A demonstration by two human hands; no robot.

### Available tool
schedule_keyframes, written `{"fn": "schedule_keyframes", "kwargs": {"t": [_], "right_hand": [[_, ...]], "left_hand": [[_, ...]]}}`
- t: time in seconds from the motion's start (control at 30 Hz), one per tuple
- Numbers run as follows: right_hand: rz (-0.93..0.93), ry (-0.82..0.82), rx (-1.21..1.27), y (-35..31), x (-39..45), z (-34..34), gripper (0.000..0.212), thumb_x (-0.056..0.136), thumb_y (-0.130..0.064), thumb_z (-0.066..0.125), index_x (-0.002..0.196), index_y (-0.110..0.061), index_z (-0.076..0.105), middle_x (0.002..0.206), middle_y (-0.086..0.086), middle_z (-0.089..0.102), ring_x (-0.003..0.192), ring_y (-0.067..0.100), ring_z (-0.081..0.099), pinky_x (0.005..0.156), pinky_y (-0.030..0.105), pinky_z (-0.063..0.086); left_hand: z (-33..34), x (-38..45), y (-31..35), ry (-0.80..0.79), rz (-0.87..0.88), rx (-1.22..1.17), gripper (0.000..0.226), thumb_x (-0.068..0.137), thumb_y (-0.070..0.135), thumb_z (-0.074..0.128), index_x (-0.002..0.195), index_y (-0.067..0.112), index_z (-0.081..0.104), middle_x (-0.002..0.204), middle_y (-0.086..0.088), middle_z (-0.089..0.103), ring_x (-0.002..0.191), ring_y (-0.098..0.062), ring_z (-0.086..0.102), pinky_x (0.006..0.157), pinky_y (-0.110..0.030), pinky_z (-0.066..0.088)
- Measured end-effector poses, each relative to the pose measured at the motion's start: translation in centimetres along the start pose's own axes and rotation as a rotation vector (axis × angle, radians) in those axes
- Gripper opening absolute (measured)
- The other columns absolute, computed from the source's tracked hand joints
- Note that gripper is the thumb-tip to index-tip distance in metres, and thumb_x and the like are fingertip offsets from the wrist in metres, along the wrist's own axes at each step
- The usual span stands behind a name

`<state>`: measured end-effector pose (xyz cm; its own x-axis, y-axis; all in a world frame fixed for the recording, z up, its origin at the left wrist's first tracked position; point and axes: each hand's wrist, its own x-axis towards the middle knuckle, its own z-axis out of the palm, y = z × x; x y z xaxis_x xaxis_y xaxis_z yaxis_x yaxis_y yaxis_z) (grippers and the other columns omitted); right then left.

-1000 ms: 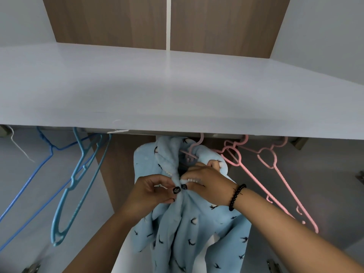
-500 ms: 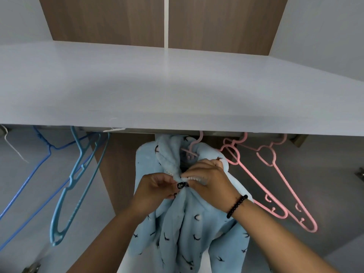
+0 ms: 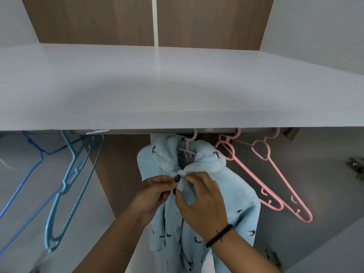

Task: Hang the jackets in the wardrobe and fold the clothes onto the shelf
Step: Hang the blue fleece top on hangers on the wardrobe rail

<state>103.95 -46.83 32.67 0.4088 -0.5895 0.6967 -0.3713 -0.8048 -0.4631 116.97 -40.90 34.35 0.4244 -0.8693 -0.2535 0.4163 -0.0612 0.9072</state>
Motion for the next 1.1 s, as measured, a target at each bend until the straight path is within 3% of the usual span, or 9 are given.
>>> {"fn": "schedule_keyframes", "kwargs": {"t": [0.33,0.47,0.57,0.63,0.7,0.8,0.87,0.97,1.1], "right_hand": [[-0.025,-0.08,0.041,-0.4,2.0,-0.6,0.019,0.071,-0.023,0.054,0.072,-0.009,0.066,0.08,-0.001,0.059,0.057,0.007,0.051,0.06,0.008,0.041],[-0.065,-0.172,0.037,0.4,2.7,-0.9,0.026,0.071,-0.025,0.051,0.075,-0.008,0.071,0.079,-0.001,0.062,0.056,0.008,0.055,0.057,0.008,0.044],[-0.071,-0.21,0.094,0.8,3.1,-1.2,0.025,0.072,-0.023,0.052,0.076,-0.009,0.073,0.079,-0.003,0.063,0.061,0.002,0.053,0.062,0.0,0.04],[-0.038,-0.256,0.203,1.2,3.5,-1.6,0.017,0.074,-0.018,0.058,0.075,-0.01,0.074,0.076,-0.002,0.063,0.064,0.001,0.052,0.063,0.001,0.039],[0.035,-0.321,0.335,1.8,3.9,-2.0,0.013,0.073,-0.008,0.065,0.077,-0.013,0.076,0.073,0.0,0.064,0.064,0.005,0.056,0.06,0.009,0.044],[0.144,-0.416,0.489,2.2,4.4,-2.6,0.02,0.072,-0.001,0.067,0.08,-0.015,0.078,0.073,0.001,0.065,0.062,0.005,0.056,0.058,0.02,0.048],[0.201,-0.456,0.536,2.4,4.8,-2.8,0.021,0.073,0.002,0.067,0.08,-0.014,0.078,0.074,0.005,0.066,0.062,0.009,0.058,0.059,0.028,0.052],[0.204,-0.436,0.516,2.2,4.7,-3.0,0.019,0.074,0.002,0.066,0.078,-0.014,0.078,0.075,0.006,0.066,0.063,0.017,0.061,0.059,0.031,0.055],[-0.03,-0.239,0.261,1.1,3.6,-2.4,0.012,0.076,-0.009,0.07,0.085,-0.014,0.075,0.082,-0.004,0.064,0.067,0.004,0.06,0.065,0.008,0.048]], "left_hand": [[-0.8,0.7,2.0,-0.083,0.01,0.243,0.016,0.05,0.018,0.087,0.055,0.017,0.072,0.045,0.005,0.05,0.039,-0.002,0.033,0.039,-0.013,0.026],[-0.6,0.6,1.7,-0.078,0.121,0.305,0.012,0.061,0.014,0.086,0.067,0.015,0.076,0.058,0.006,0.066,0.047,-0.001,0.051,0.045,-0.01,0.035],[-0.6,0.3,1.1,-0.086,0.216,0.305,0.015,0.066,0.008,0.079,0.081,0.006,0.076,0.075,-0.002,0.075,0.068,-0.004,0.068,0.06,-0.01,0.048],[-0.7,0.2,0.8,-0.093,0.268,0.307,0.019,0.06,0.016,0.08,0.078,0.011,0.077,0.084,-0.008,0.076,0.081,-0.014,0.071,0.071,-0.017,0.054],[-0.9,0.2,0.6,-0.091,0.328,0.33,0.021,0.058,0.023,0.082,0.077,0.015,0.079,0.089,-0.015,0.075,0.088,-0.027,0.069,0.08,-0.029,0.057],[-1.2,0.7,0.1,-0.065,0.397,0.393,0.041,0.057,0.046,0.088,0.081,0.014,0.078,0.091,-0.031,0.068,0.087,-0.052,0.061,0.087,-0.059,0.049],[-1.2,1.0,-0.2,-0.062,0.403,0.401,0.053,0.053,0.056,0.087,0.082,0.012,0.077,0.092,-0.035,0.065,0.088,-0.059,0.055,0.086,-0.064,0.046],[-0.8,0.8,0.0,-0.07,0.409,0.389,0.04,0.057,0.047,0.085,0.079,0.015,0.077,0.091,-0.03,0.067,0.09,-0.058,0.055,0.087,-0.063,0.046],[-0.6,0.6,1.0,-0.062,0.368,0.392,0.025,0.061,0.035,0.087,0.078,0.019,0.078,0.091,-0.028,0.068,0.083,-0.037,0.061,0.086,-0.046,0.052]]}}
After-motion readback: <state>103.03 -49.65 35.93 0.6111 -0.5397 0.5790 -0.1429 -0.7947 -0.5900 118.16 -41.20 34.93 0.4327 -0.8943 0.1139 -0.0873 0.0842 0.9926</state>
